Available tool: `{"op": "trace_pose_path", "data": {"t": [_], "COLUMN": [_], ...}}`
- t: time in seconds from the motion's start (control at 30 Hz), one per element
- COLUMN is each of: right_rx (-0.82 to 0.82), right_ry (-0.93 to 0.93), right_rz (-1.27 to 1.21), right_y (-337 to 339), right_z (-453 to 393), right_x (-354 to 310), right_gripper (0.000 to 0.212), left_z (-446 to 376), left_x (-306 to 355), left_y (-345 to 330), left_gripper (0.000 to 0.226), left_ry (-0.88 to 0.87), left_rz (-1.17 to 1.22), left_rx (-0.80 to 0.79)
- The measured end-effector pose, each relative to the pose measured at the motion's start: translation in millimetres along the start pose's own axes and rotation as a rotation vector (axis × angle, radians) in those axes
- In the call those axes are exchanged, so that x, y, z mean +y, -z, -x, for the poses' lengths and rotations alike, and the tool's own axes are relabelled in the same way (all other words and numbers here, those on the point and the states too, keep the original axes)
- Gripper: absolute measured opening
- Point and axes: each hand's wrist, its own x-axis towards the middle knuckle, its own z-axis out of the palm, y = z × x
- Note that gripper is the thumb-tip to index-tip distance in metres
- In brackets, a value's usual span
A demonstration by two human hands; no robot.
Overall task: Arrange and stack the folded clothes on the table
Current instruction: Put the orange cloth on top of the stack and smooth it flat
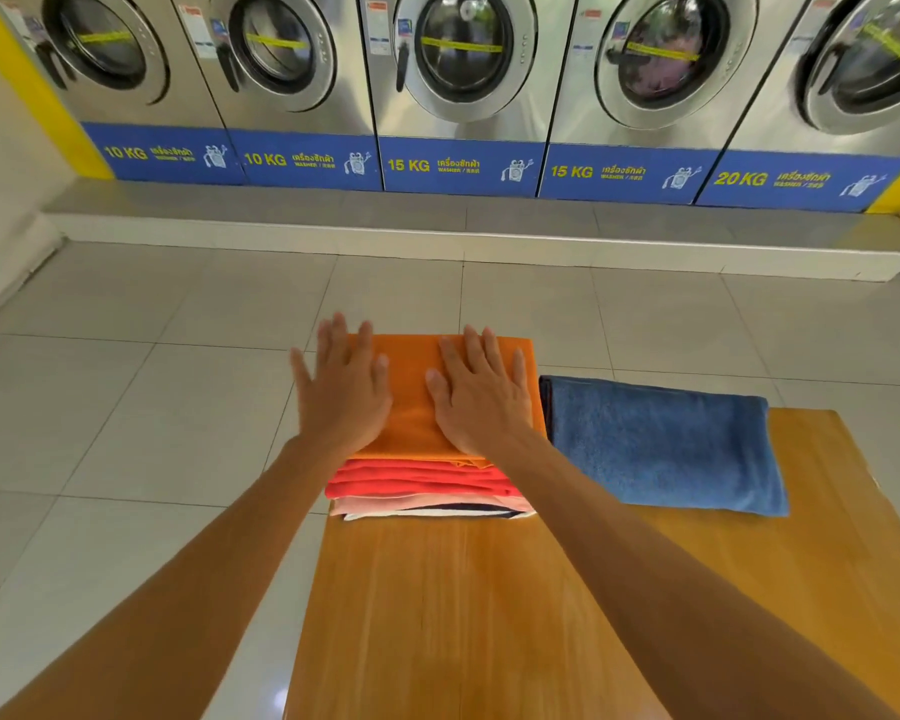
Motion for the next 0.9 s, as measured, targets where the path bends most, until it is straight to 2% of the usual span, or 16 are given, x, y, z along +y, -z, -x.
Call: {"op": "trace_pose_path", "data": {"t": [0.07,0.17,0.37,0.5,0.63,0.77,0.9], "right_rx": [-0.027,-0.031,-0.040,-0.041,-0.081,-0.075,-0.024], "right_ry": [-0.002,-0.024,-0.153,-0.190,-0.285,-0.321,-0.345], "right_rz": [0.007,0.041,-0.001,-0.042,-0.097,-0.116,-0.140], "right_y": [-6,-10,-11,-7,-1,11,30], "right_z": [0,1,11,16,31,54,83], "right_x": [-3,4,35,37,46,47,38], "right_gripper": [0.062,0.061,0.067,0.070,0.068,0.062,0.059], "left_z": [3,6,0,0,7,23,38], "left_x": [26,33,-8,-11,-32,-33,-20], "left_y": [-4,-18,-30,-22,-16,2,29], "left_gripper": [0.056,0.056,0.058,0.058,0.061,0.062,0.058], "left_ry": [-0.123,-0.196,-0.081,-0.073,0.104,0.190,0.156], "left_rz": [-0.017,-0.005,0.102,0.097,0.102,0.096,0.107], "left_rx": [0.064,-0.069,-0.258,-0.300,-0.358,-0.346,-0.226]}}
